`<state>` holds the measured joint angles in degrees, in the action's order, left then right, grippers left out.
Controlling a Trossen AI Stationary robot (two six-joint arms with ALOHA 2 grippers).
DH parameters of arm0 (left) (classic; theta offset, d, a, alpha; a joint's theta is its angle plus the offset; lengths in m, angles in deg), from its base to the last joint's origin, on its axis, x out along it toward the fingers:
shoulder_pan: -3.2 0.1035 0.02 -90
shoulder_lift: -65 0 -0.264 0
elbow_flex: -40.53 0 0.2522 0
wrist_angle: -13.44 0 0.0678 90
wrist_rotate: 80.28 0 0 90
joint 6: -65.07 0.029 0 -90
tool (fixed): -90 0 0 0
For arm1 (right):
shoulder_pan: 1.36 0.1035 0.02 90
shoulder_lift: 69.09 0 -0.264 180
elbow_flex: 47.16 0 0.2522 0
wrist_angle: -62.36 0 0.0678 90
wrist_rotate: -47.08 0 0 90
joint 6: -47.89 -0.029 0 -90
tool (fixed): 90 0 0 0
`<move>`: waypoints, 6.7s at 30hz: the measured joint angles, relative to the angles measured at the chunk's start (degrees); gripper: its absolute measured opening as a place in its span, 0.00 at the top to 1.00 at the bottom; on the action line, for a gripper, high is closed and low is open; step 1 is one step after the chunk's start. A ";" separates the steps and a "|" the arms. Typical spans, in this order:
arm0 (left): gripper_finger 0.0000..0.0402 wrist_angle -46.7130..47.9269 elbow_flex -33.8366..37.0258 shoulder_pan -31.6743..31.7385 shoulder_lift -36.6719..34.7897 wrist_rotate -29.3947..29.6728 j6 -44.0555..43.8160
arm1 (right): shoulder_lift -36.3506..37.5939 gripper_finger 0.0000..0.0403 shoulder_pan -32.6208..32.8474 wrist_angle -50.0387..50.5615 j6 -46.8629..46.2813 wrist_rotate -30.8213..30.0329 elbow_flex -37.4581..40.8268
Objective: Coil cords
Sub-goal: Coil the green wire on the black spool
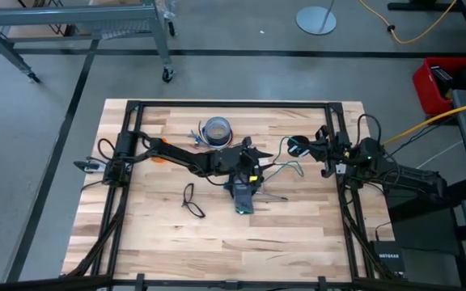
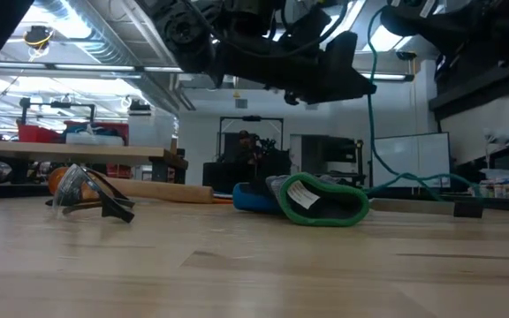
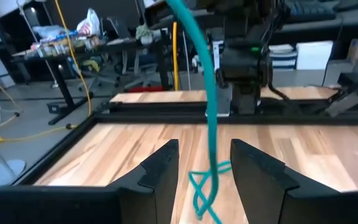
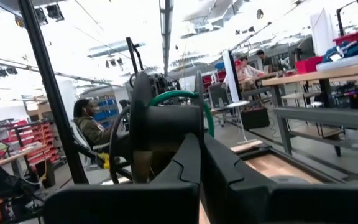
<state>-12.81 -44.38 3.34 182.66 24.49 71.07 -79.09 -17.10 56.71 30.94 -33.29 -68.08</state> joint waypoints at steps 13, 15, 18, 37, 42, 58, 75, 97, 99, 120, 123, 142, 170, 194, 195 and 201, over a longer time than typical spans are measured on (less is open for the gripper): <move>0.66 0.35 -0.05 0.21 0.11 0.02 -0.20 | 0.00 1.00 0.00 -0.65 0.82 -0.01 0.00; 0.66 0.32 -0.05 0.22 0.11 0.03 -0.15 | 0.00 1.00 0.00 -0.65 0.82 0.00 0.00; 0.66 0.28 -0.05 0.22 0.11 0.02 -0.11 | 0.00 1.00 0.00 -0.69 0.89 -0.02 0.00; 0.66 0.33 -0.05 0.33 0.11 -0.40 -0.01 | -3.88 1.00 0.00 -5.90 0.82 0.07 0.00; 0.66 0.38 -0.05 0.37 0.11 -0.40 -0.01 | -8.87 1.00 0.00 -8.95 0.87 0.22 0.00; 0.98 7.54 -0.03 0.37 0.09 -0.40 -2.62 | -11.52 1.00 0.00 -12.80 0.89 0.44 0.00; 1.00 6.12 -0.03 -1.08 0.05 -3.29 -5.21 | -12.32 1.00 0.00 -11.82 1.05 -8.65 0.00; 1.00 7.44 -7.92 -1.27 4.24 -13.01 -20.79 | -37.78 1.00 0.00 -18.34 2.72 -13.97 -7.15; 1.00 10.47 -9.23 -1.27 4.38 -13.27 -20.51 | -39.61 1.00 0.00 -18.19 3.56 -13.58 -7.98; 1.00 28.55 -17.62 -0.67 4.27 -16.00 -22.55 | -46.13 1.00 0.03 -5.95 3.80 -9.04 -9.11; 1.00 29.75 -18.58 -0.46 4.27 -16.05 -22.83 | -46.12 1.00 0.02 -3.88 3.73 -7.45 -9.11; 1.00 49.24 -20.05 2.12 -1.53 -15.85 -22.01 | -45.94 1.00 -0.01 3.97 1.88 6.69 -9.09; 1.00 64.01 -20.01 1.02 -7.10 -15.48 -17.41 | -37.86 1.00 0.00 -1.61 0.28 13.39 -9.07; 1.00 56.60 -20.03 -0.22 -7.16 -8.61 -14.42 | -37.93 1.00 0.02 -21.60 0.76 1.44 -8.96; 1.00 56.65 -20.03 -0.26 -7.16 -7.73 -14.40 | -37.92 1.00 0.02 -22.02 0.76 1.33 -8.96; 0.94 57.19 -20.02 -0.33 -7.14 -1.24 -14.79 | -37.92 1.00 -0.02 -24.61 0.67 0.84 -8.96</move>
<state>44.38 -64.40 3.01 175.52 23.25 56.27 -117.02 -17.13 32.10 31.62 -32.45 -77.04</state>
